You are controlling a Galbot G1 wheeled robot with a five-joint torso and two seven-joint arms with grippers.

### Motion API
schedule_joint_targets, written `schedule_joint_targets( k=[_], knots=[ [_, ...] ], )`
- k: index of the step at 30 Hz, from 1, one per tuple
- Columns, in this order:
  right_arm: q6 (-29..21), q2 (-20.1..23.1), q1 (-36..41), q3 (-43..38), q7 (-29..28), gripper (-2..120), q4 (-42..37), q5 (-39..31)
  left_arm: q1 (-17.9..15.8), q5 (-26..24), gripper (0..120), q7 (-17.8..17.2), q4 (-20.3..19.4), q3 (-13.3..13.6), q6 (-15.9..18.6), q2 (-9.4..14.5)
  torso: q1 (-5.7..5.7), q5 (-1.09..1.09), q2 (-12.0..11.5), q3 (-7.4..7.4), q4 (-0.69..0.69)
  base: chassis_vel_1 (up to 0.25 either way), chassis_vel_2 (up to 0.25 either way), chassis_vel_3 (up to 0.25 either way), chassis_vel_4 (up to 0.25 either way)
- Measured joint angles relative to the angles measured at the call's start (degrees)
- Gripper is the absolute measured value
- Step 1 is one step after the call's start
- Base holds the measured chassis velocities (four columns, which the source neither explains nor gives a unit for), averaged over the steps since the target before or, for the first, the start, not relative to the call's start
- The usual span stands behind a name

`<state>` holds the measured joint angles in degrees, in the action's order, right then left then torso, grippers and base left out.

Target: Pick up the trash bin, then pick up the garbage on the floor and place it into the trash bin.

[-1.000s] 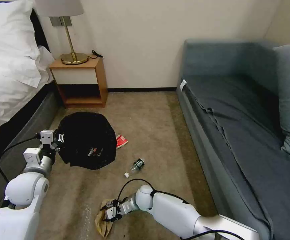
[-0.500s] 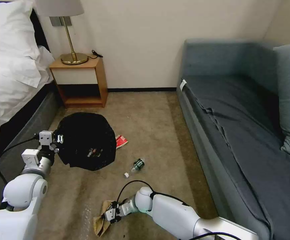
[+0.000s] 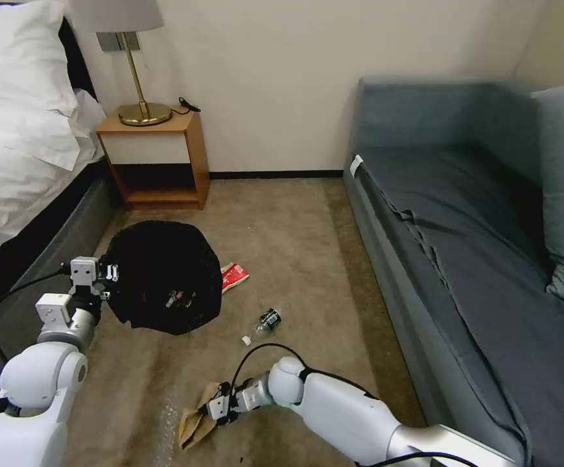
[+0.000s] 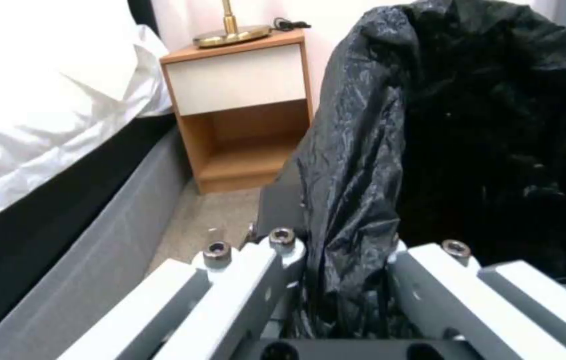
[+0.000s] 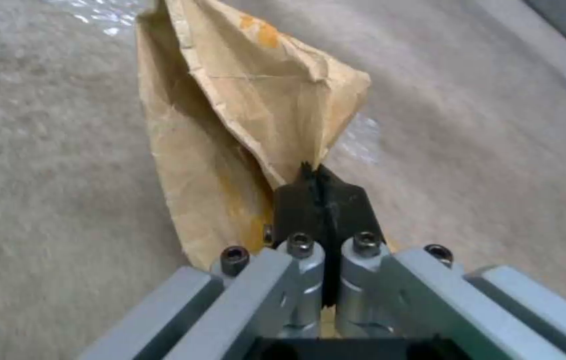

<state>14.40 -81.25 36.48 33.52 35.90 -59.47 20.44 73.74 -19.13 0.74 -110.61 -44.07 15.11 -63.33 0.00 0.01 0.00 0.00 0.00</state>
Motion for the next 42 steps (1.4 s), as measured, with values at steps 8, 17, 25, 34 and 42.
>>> schedule_joint_targets(
  k=[8,17,25,34,42],
  knots=[
    [-0.86,6.07,0.94,-5.66,0.38,0,-7.82,-2.51,-0.55,-0.33,4,0.02,1.61,-0.90,-0.05,0.28,0.00,0.00,0.00,0.00,0.00,0.000,0.000,0.000,0.000],
    [-0.48,11.37,1.58,-13.14,1.38,0,-12.50,-5.30,-3.09,-1.02,4,0.08,3.41,-0.41,-0.07,1.60,0.00,0.01,0.00,0.00,0.00,0.000,0.000,0.000,0.000],
    [0.90,15.82,1.17,-21.71,2.93,0,-13.49,-7.67,-5.92,-1.37,4,0.37,6.97,0.32,-0.09,1.87,0.00,0.01,0.00,0.00,-0.01,0.000,0.000,0.000,0.000],
    [0.44,18.26,-2.66,-25.48,3.15,0,-15.94,-11.88,-7.87,-1.41,4,0.76,9.33,1.84,-0.23,1.74,0.00,0.00,0.00,0.00,0.00,0.000,0.000,0.000,0.000],
    [-1.92,18.74,-6.15,-27.13,2.60,0,-19.51,-17.33,-9.18,-2.14,4,1.27,10.80,2.64,-0.26,2.81,0.00,0.00,0.00,0.00,0.00,0.000,0.000,0.000,0.000]
  ],
)
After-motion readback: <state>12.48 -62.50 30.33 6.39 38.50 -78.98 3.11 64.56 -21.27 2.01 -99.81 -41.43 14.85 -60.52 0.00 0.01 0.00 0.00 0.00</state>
